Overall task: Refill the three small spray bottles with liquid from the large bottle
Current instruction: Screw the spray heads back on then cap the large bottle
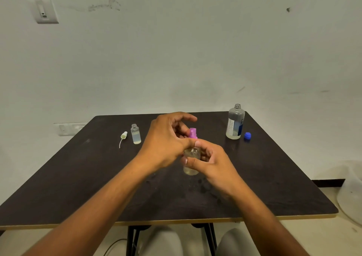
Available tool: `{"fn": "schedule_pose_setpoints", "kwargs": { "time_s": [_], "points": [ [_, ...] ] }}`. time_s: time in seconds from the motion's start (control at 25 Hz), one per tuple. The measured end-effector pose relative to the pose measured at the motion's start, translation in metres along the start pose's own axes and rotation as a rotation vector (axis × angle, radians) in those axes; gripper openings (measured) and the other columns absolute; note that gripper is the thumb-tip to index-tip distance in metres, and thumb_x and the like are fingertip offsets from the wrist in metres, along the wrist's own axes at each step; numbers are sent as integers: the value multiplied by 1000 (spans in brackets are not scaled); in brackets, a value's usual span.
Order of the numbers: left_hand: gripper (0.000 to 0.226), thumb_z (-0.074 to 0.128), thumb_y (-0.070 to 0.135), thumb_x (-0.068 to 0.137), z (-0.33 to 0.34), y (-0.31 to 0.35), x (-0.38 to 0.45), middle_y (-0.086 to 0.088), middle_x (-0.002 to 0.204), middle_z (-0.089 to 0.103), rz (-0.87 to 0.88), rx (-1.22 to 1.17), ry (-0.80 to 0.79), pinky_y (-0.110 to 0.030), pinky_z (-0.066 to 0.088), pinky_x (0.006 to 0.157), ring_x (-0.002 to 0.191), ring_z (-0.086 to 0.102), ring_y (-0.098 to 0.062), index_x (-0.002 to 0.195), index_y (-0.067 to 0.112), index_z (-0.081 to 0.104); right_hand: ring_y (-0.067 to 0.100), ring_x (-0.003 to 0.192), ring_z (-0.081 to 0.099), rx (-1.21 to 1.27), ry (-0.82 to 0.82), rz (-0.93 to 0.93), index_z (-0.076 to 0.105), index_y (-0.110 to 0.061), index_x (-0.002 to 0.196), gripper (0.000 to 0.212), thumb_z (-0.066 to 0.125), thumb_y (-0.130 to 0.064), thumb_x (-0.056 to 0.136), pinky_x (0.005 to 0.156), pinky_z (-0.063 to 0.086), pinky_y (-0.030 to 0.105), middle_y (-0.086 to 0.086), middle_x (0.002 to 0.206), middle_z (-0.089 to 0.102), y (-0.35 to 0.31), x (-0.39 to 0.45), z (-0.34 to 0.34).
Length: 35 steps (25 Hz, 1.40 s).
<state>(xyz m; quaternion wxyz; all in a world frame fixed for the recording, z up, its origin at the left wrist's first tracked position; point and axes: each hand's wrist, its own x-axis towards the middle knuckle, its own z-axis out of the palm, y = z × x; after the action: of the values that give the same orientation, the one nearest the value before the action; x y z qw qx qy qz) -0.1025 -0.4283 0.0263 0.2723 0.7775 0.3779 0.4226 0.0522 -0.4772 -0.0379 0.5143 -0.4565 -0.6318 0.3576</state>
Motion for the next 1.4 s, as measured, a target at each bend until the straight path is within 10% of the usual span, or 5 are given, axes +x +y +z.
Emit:
{"fn": "schedule_pose_setpoints", "kwargs": {
  "time_s": [0.44,0.84,1.08,1.4],
  "points": [
    [46,65,49,93,4,-69,-2,16,129,60,51,241,139,-31,54,100,117,57,-2,135,33,56,4,109,70,-47,116,119,60,-27,121,39,79,-20,87,97,57,33,-10,114,74,31,26,-22],
    [84,37,61,101,48,-141,64,-1,172,-1,212,704,-15,-33,-9,126,157,-11,-11,163,16,3,8,109,63,-344,217,146,62,-21,133,51,81,-24,86,88,47,18,-7,119,68,94,140,-49],
    [86,30,62,101,75,-168,110,-4,172,-8,218,738,-80,-40,-6,128,157,-14,-15,163,13,-4,12,105,63,-382,307,170,64,-18,128,46,81,-17,86,95,52,28,-5,114,67,135,215,-62],
    [87,27,63,101,82,-196,163,-10,172,-2,229,785,-72,-45,0,129,158,-8,-21,163,9,-1,-1,80,58,-382,436,210,65,-15,120,29,73,-9,93,66,39,6,-8,102,63,186,310,-66]
  ]
}}
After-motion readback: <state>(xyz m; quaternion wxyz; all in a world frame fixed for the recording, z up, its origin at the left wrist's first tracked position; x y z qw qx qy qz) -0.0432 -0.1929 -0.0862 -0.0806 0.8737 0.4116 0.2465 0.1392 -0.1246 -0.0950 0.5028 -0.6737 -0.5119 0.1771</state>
